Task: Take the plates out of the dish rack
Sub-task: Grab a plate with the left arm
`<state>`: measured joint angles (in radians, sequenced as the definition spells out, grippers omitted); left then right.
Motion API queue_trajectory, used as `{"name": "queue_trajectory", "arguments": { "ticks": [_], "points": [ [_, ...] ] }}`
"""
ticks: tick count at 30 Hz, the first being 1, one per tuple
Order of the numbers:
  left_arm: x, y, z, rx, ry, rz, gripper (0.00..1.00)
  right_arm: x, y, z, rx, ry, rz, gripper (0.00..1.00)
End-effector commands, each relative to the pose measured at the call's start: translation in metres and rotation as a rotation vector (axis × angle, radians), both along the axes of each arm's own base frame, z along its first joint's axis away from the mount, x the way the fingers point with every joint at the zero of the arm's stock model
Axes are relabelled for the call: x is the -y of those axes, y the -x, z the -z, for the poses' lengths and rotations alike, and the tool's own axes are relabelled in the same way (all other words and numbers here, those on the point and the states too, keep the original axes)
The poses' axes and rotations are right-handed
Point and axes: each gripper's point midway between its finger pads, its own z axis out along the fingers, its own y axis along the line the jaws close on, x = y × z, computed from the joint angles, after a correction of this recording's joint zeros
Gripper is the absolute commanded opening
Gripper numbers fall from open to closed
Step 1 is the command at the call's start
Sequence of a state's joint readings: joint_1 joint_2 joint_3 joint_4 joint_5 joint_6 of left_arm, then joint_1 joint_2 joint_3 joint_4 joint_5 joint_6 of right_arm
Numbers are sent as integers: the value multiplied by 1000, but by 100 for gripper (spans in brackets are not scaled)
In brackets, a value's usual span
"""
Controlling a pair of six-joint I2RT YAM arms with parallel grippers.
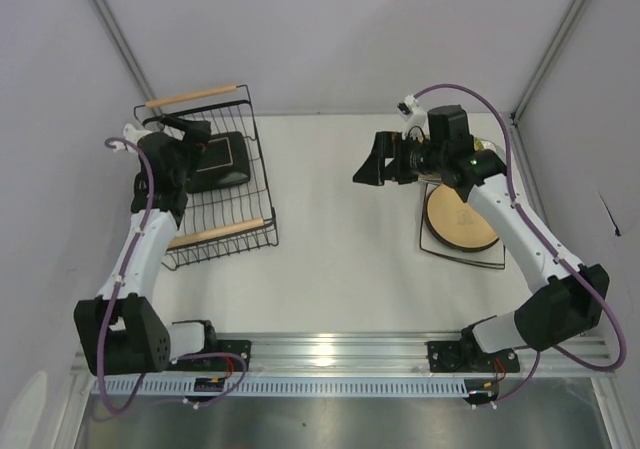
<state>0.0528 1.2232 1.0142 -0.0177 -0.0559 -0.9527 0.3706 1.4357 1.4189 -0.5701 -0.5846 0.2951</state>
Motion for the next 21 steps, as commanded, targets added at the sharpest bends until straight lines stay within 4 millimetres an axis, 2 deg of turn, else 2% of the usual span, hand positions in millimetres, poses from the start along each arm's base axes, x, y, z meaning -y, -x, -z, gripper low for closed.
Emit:
{"name": "queue_trajectory", "arguments": {
  "ticks": [1,2,6,12,21],
  "points": [
    [-31,-17,12,59,174,-179,100,-11,15,-23,74,-56,-34,100],
    [-31,-25,28,39,230,-177,100,-16,20,-22,67,-59,-46,100],
    [-30,-39,69,-59,299,-172,100,-24,27,-7,39,-49,-65,100],
    [-31,-44,125,-197,377,-221,100,-23,26,16,-7,-19,-63,100],
    [-26,-51,169,-332,417,-225,100,-20,28,34,-42,7,-56,100]
  ]
}}
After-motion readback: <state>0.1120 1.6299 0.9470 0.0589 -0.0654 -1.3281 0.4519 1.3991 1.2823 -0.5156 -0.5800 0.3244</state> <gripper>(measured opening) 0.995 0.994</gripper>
